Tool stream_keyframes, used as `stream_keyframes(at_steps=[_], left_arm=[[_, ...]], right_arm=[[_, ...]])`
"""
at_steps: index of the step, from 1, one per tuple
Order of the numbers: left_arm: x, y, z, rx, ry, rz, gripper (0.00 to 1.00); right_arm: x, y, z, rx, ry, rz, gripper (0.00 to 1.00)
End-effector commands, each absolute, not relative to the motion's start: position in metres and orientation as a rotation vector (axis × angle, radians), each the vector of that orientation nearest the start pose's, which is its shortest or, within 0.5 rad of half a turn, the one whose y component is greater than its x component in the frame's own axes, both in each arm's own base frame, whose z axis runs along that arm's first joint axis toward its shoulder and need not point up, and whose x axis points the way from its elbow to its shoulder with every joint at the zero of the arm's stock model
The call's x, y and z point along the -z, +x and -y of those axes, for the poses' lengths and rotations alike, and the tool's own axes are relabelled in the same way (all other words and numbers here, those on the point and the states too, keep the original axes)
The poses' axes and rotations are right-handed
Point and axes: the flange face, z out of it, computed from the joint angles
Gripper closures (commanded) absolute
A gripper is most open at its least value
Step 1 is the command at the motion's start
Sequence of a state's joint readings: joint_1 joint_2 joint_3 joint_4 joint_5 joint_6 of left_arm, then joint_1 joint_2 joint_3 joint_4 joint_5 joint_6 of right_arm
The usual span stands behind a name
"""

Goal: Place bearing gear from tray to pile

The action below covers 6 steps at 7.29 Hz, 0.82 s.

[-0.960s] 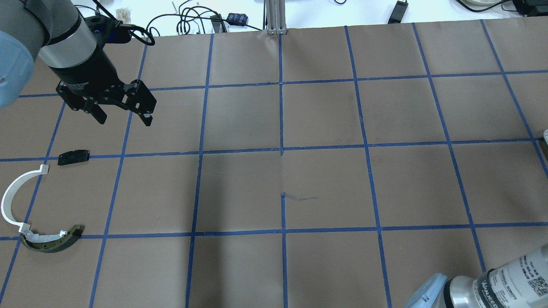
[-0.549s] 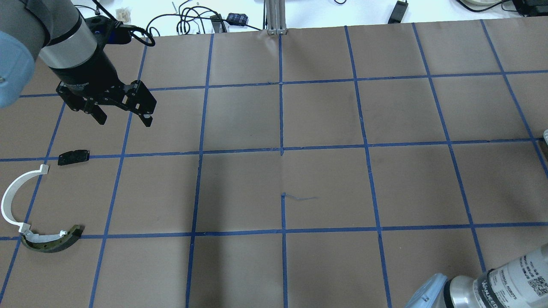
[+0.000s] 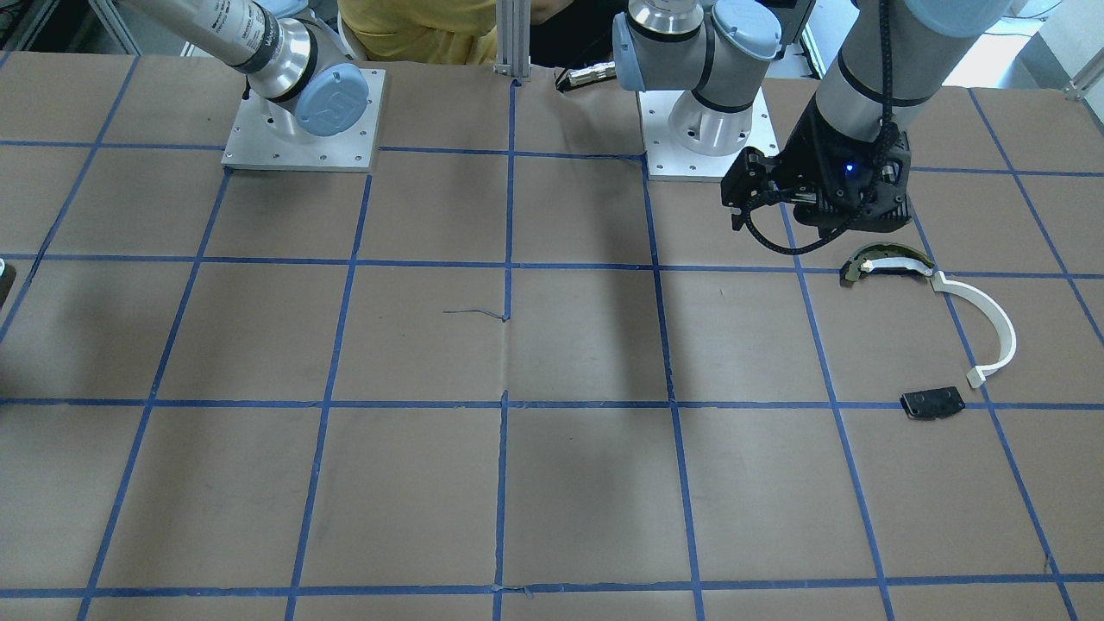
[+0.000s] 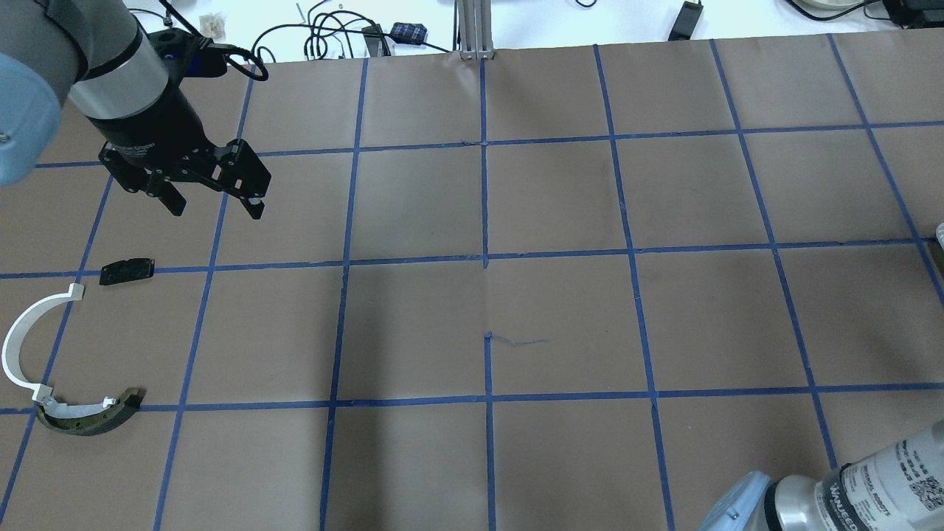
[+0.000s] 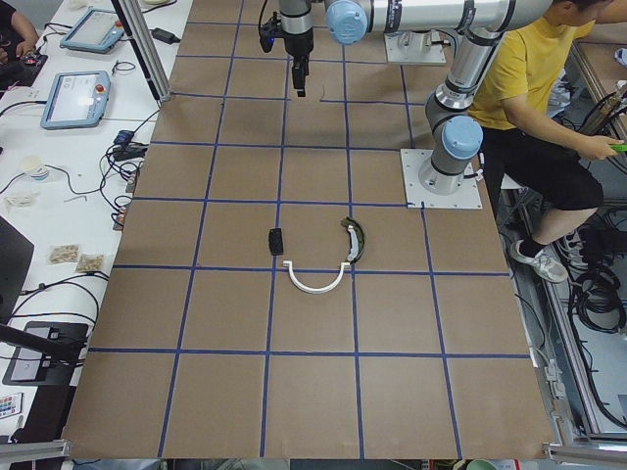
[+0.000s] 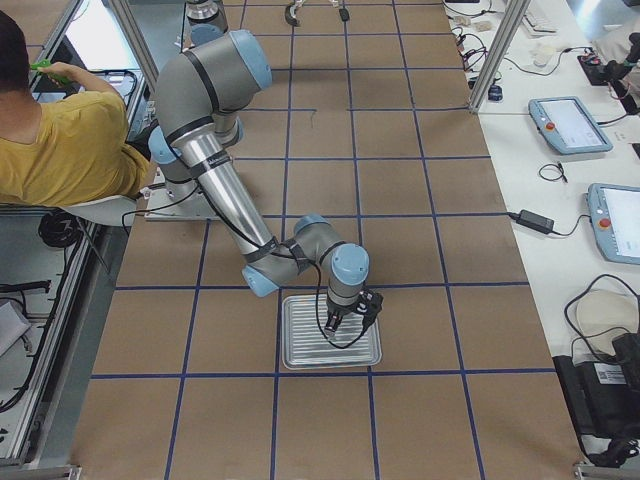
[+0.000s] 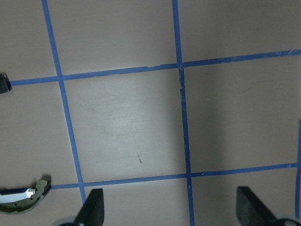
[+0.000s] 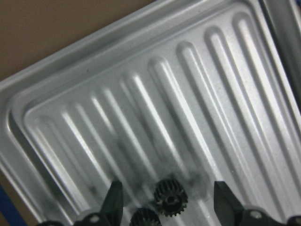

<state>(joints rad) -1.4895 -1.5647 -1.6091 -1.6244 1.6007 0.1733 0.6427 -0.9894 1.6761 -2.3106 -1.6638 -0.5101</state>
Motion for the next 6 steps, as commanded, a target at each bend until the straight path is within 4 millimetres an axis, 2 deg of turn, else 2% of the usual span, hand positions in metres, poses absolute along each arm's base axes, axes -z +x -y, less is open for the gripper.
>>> stream_keyframes(at_steps=[1,4,6], left_arm=[[-0.4671,-0.0907,0.4892,-0.139,0.146,-3.114,0.00],[-0.4647,-0.0935,0.4913,-0.138,0.155,-3.121,0.00],[-0.4660,-0.0943,0.4901,-0.136,0.160,-3.121,0.00]], right_arm=[[-0.1748,-0.4387,0.4838,-0.035,0.673,-3.172,0.40],[-0.1740,-0.4380,0.4835,-0.049,0.655,-3.166,0.59],[-0.1774,-0.4379,0.4841,-0.037,0.655,-3.165,0.64]])
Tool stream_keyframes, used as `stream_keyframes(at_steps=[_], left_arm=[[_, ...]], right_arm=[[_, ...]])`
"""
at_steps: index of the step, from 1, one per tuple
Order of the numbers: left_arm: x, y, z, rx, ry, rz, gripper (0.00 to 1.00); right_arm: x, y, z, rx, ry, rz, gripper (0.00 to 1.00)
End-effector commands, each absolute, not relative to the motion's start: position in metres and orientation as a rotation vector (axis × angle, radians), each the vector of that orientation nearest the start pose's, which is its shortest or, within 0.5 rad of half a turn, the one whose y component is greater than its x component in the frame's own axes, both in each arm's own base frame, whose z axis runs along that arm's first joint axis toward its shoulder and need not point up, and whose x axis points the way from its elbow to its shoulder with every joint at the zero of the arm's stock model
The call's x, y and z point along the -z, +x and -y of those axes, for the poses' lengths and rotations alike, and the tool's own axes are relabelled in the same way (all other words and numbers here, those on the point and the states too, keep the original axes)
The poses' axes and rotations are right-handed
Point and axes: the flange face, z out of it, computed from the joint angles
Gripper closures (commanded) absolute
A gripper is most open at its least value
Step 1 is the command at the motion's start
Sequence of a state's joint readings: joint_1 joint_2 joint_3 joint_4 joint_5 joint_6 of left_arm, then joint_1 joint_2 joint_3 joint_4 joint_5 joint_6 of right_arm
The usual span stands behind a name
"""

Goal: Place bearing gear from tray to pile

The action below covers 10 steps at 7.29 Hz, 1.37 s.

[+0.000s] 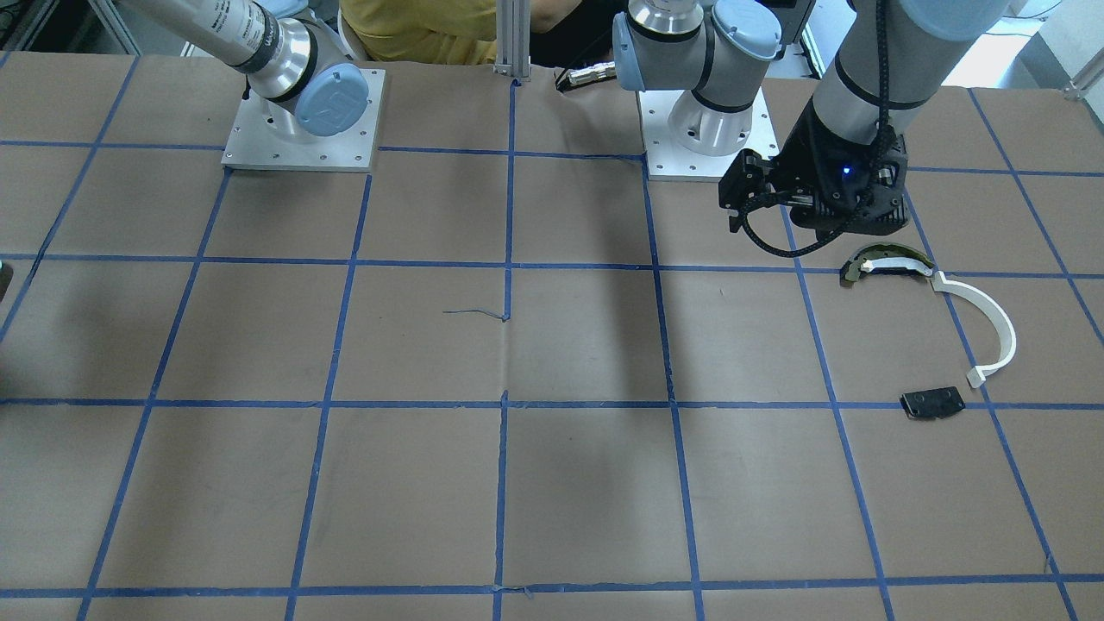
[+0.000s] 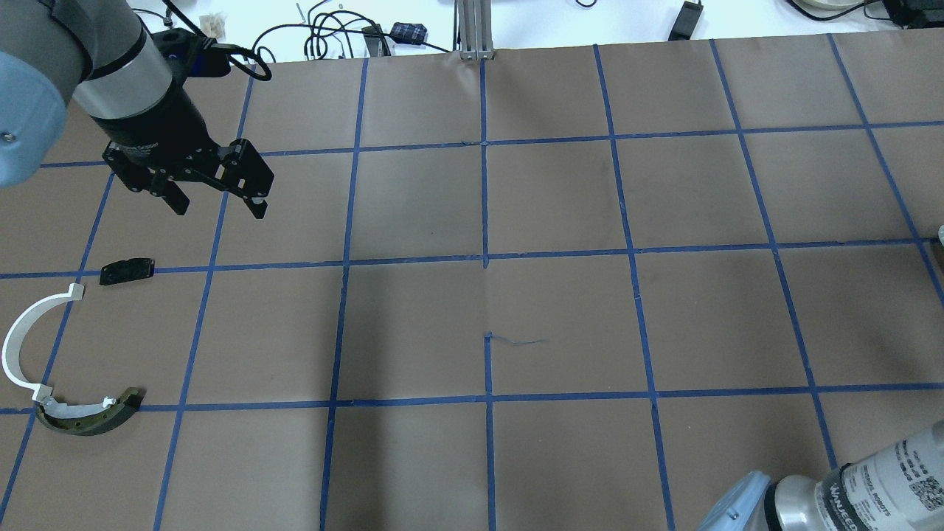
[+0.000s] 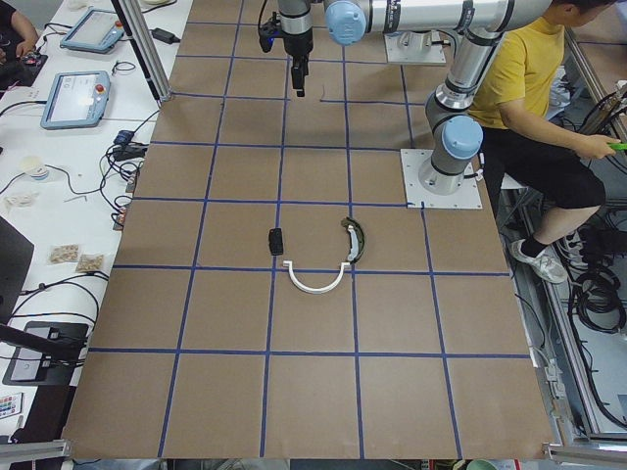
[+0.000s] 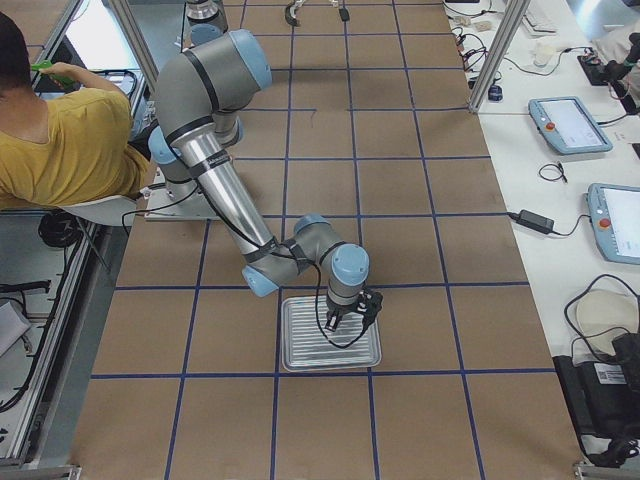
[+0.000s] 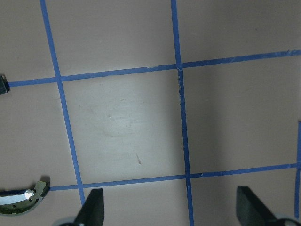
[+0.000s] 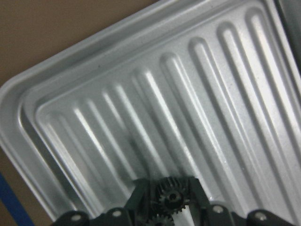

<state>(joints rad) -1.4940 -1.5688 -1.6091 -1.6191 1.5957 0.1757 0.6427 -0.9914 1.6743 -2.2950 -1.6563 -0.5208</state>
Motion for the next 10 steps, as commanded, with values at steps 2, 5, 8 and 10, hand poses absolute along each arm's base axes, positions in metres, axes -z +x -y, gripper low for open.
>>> stream_keyframes(at_steps=[2,5,8,10], left_arm=[[-0.465,-0.094,0.491,-0.138,0.157,-3.121,0.00],[-0.467,-0.095,0.489,-0.131,0.155,-3.122,0.00],[-0.466,-0.094,0.490,-0.133,0.155,-3.121,0.00],[-0.466,-0.093,0.492,-0.134,0.153,-3.116,0.00]], right_arm=[[-0.180,-0.439,0.485,-0.032,0.656,-3.166,0.70],[-0.224,-0.429,0.488,0.019,0.643,-3.192,0.73],[-0.300,-0.286,0.552,0.090,0.303,-3.224,0.86],[-0.300,-0.086,0.610,0.077,0.175,-3.183,0.88]])
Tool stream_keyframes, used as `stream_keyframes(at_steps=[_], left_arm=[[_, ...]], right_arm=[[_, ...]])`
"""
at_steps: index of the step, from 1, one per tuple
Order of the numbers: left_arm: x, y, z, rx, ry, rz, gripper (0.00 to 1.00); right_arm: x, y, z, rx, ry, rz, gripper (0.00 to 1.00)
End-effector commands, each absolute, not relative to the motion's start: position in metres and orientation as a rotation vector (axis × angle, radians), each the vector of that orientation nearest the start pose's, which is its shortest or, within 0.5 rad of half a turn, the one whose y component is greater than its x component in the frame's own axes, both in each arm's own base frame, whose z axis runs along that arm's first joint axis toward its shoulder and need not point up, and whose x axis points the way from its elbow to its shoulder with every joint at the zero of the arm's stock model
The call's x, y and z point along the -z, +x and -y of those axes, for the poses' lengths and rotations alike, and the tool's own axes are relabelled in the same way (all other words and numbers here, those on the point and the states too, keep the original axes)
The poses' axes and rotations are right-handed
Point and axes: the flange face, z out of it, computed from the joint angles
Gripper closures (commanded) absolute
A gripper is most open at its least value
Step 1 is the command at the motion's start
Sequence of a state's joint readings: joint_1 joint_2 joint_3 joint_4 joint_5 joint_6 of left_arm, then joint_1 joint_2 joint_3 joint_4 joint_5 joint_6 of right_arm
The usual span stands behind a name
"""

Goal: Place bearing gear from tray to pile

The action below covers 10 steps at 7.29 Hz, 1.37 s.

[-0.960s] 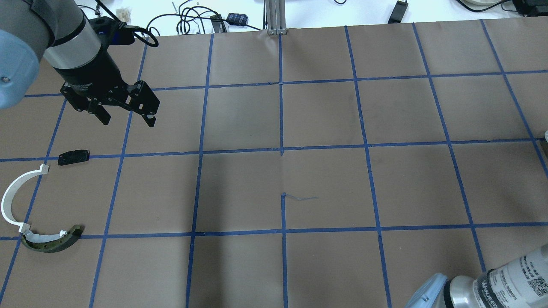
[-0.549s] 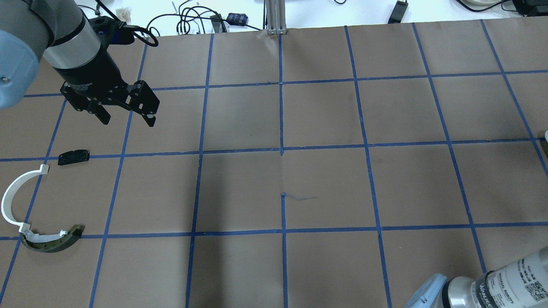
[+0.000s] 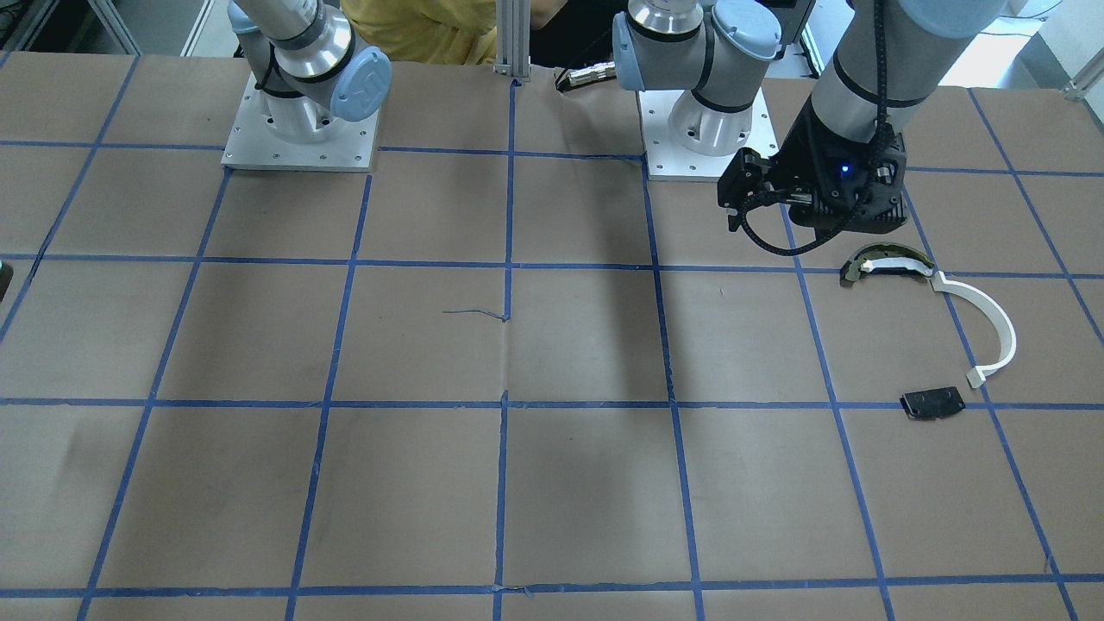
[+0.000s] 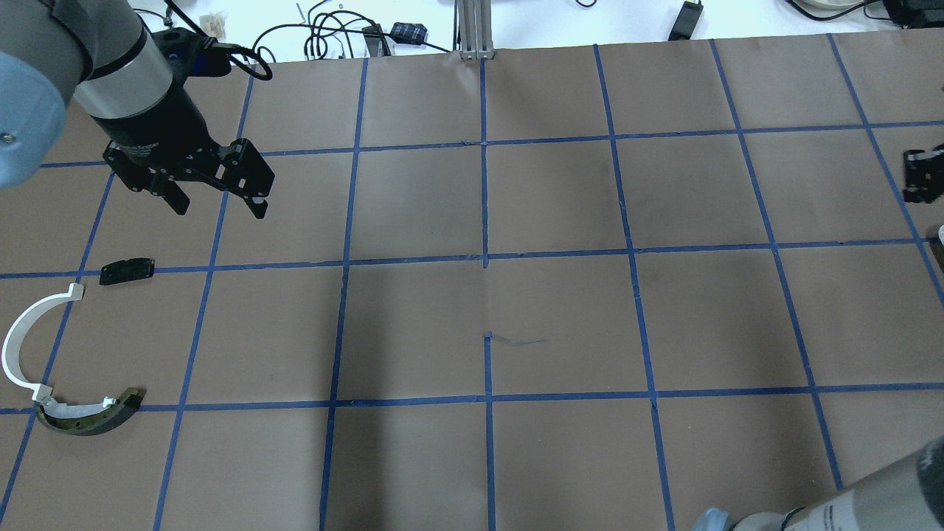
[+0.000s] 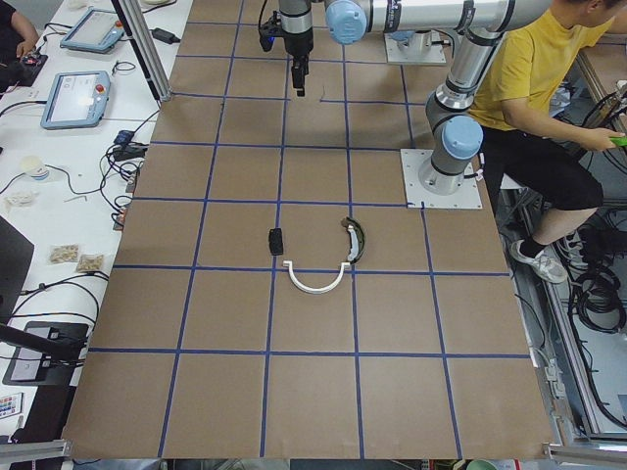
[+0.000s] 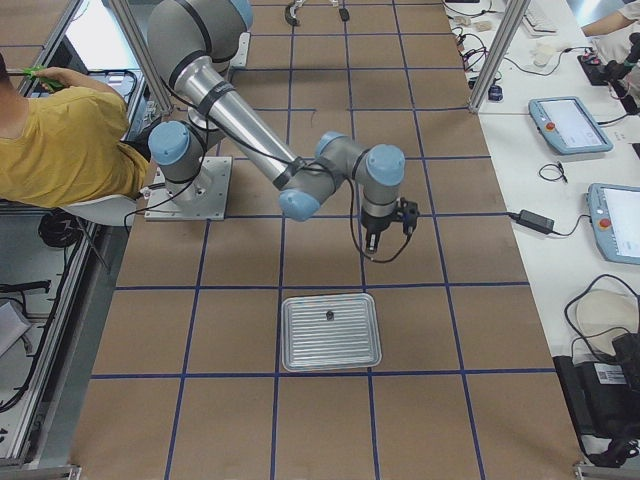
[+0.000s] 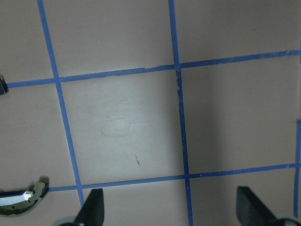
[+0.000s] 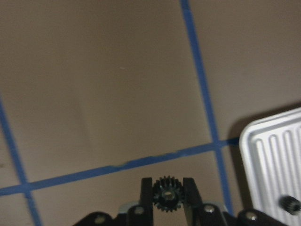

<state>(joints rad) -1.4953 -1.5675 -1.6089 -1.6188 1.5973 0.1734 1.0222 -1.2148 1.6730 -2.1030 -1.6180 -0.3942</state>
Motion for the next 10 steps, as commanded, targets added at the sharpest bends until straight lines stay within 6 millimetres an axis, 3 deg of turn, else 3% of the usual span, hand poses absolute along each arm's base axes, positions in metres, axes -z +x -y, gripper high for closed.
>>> stream_keyframes(at_steps=[1,2,3,4,5,6,7,8,9,10], left_arm=[[-0.466,-0.093,0.491,-0.131,0.150,-3.120,0.00],[-0.466,-0.092,0.491,-0.134,0.150,-3.114,0.00],[-0.466,-0.092,0.492,-0.129,0.150,-3.118,0.00],[-0.465,-0.092,0.491,-0.136,0.148,-3.118,0.00],[-0.466,-0.093,0.491,-0.131,0.150,-3.120,0.00],[-0.466,-0.092,0.491,-0.134,0.148,-3.120,0.00],[-0.462,-0.091,0.494,-0.146,0.141,-3.116,0.00],[-0.460,-0.090,0.495,-0.153,0.141,-3.115,0.00],[-0.457,-0.088,0.497,-0.164,0.110,-3.122,0.00],[-0.453,-0.086,0.499,-0.178,0.098,-3.124,0.00]], right_arm=[[-0.295,0.023,0.620,0.093,0.151,-3.108,0.88],[-0.293,0.119,0.610,0.090,0.175,-3.080,0.88],[-0.282,0.203,0.594,0.063,0.182,-3.074,0.88],[-0.269,0.286,0.568,0.085,0.224,-3.057,0.89],[-0.245,0.353,0.543,0.090,0.242,-3.047,0.89],[-0.218,0.392,0.531,0.082,0.290,-3.036,0.88],[-0.214,0.420,0.526,0.089,0.407,-3.006,0.88],[-0.207,0.432,0.517,0.061,0.390,-3.021,0.85],[-0.205,0.434,0.517,0.066,0.403,-3.015,0.46],[-0.202,0.433,0.516,0.061,0.406,-3.017,0.00]])
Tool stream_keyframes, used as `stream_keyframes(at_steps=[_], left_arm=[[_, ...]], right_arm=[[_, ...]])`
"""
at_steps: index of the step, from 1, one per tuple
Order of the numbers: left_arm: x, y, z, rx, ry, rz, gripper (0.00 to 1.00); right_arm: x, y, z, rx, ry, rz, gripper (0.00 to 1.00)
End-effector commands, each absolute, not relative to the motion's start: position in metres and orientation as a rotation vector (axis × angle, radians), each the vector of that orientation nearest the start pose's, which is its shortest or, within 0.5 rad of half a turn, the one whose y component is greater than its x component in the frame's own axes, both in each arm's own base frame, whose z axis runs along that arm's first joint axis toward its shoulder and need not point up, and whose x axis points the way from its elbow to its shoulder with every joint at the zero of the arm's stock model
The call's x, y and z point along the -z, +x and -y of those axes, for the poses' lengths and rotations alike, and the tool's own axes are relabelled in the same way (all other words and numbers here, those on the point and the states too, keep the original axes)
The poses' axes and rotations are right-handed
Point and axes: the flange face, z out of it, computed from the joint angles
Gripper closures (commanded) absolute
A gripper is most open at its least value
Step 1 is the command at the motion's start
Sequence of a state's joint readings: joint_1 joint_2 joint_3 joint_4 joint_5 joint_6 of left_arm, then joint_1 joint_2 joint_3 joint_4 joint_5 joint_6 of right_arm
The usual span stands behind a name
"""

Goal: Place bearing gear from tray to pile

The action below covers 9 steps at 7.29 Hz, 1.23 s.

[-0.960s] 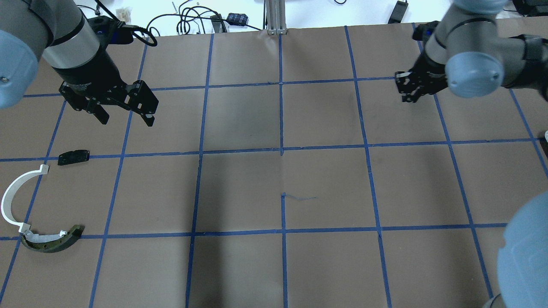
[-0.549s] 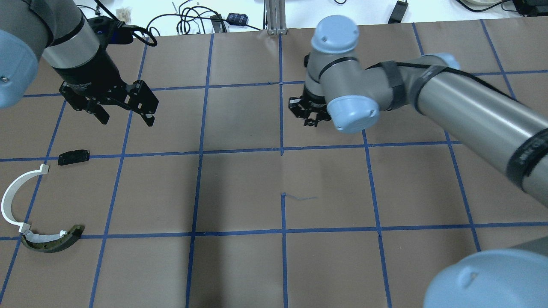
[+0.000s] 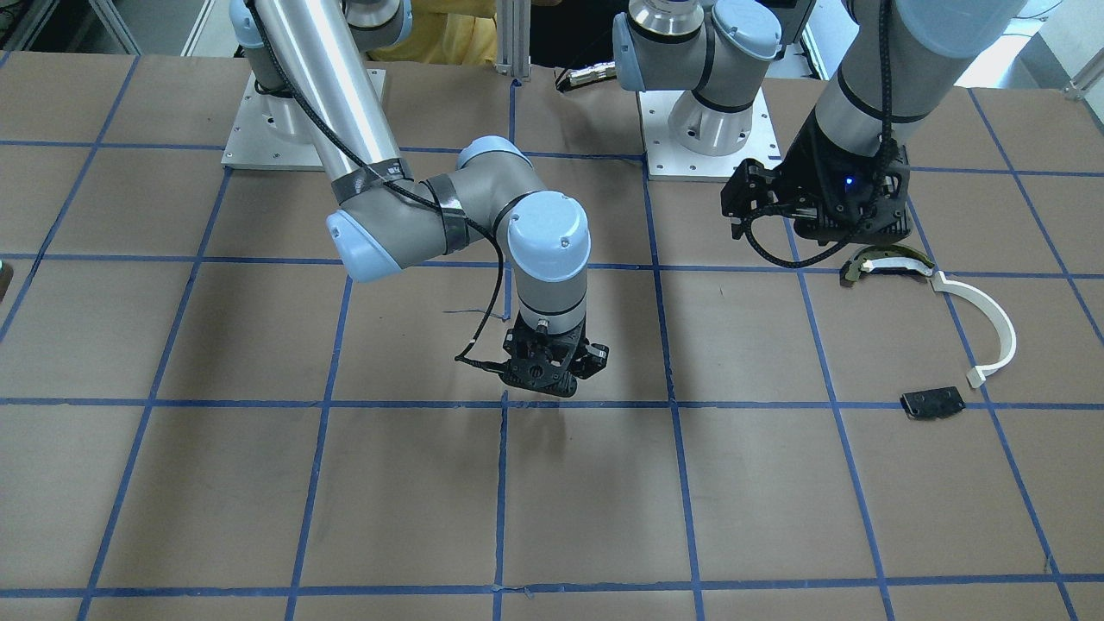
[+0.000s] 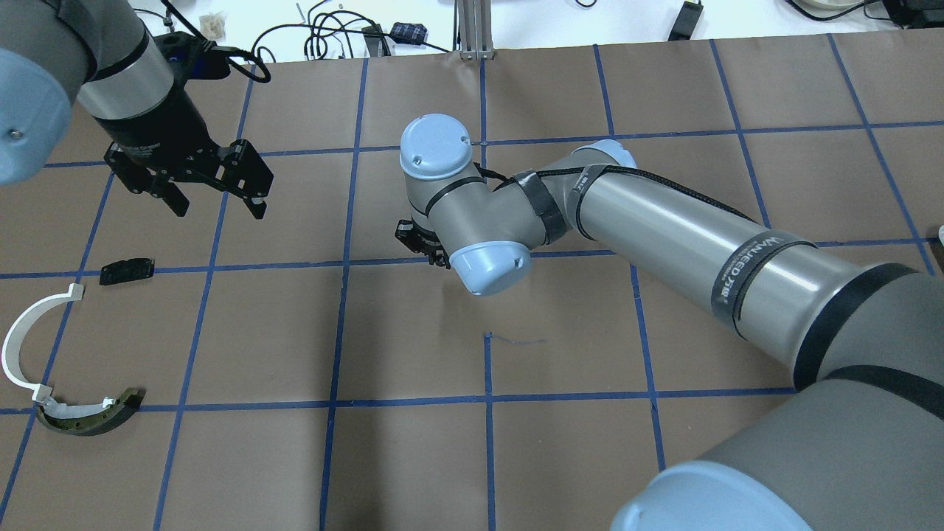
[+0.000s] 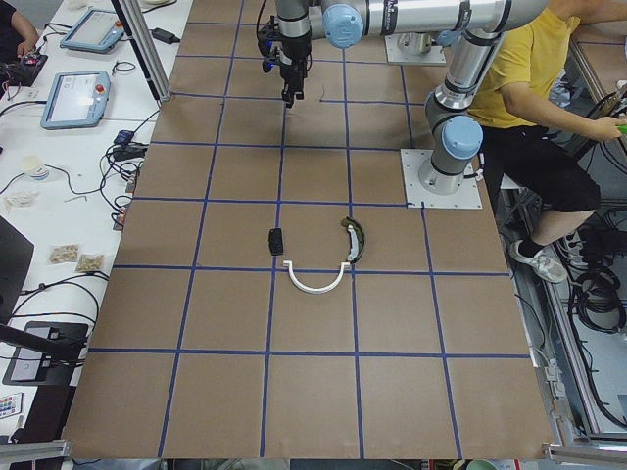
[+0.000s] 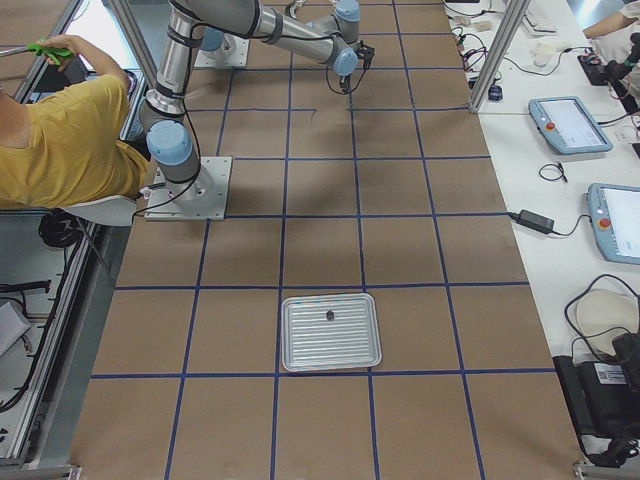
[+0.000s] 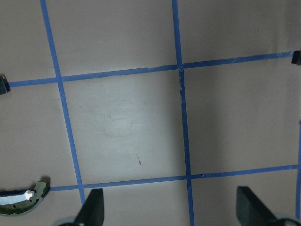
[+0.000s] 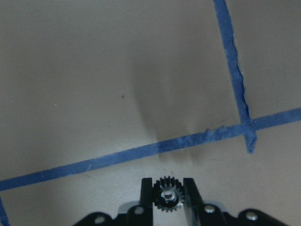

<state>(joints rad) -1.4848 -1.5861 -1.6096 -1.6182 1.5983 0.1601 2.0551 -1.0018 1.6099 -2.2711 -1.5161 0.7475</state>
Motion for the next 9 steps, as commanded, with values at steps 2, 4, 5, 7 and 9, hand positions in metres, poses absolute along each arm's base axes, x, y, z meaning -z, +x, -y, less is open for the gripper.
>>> stream_keyframes(at_steps=[2,4,5,7,9], left_arm=[[-0.444,-0.087,0.510,-0.154,0.124,-3.114,0.00],[-0.421,-0.108,0.520,-0.191,0.130,-3.183,0.00],[-0.402,-0.144,0.529,-0.149,0.135,-3.204,0.00],[-0.340,-0.212,0.540,-0.097,0.203,-3.188,0.00],[-0.268,-0.259,0.540,-0.088,0.322,-3.175,0.00]], right_arm=[[-0.228,0.403,0.541,0.086,0.186,-2.979,0.00],[-0.293,0.223,0.603,0.066,0.093,-3.030,0.00],[-0.319,0.125,0.614,0.062,0.064,-3.076,0.00],[-0.334,-0.045,0.617,0.057,0.150,-3.237,0.00],[-0.329,-0.210,0.583,0.043,0.083,-3.197,0.00]])
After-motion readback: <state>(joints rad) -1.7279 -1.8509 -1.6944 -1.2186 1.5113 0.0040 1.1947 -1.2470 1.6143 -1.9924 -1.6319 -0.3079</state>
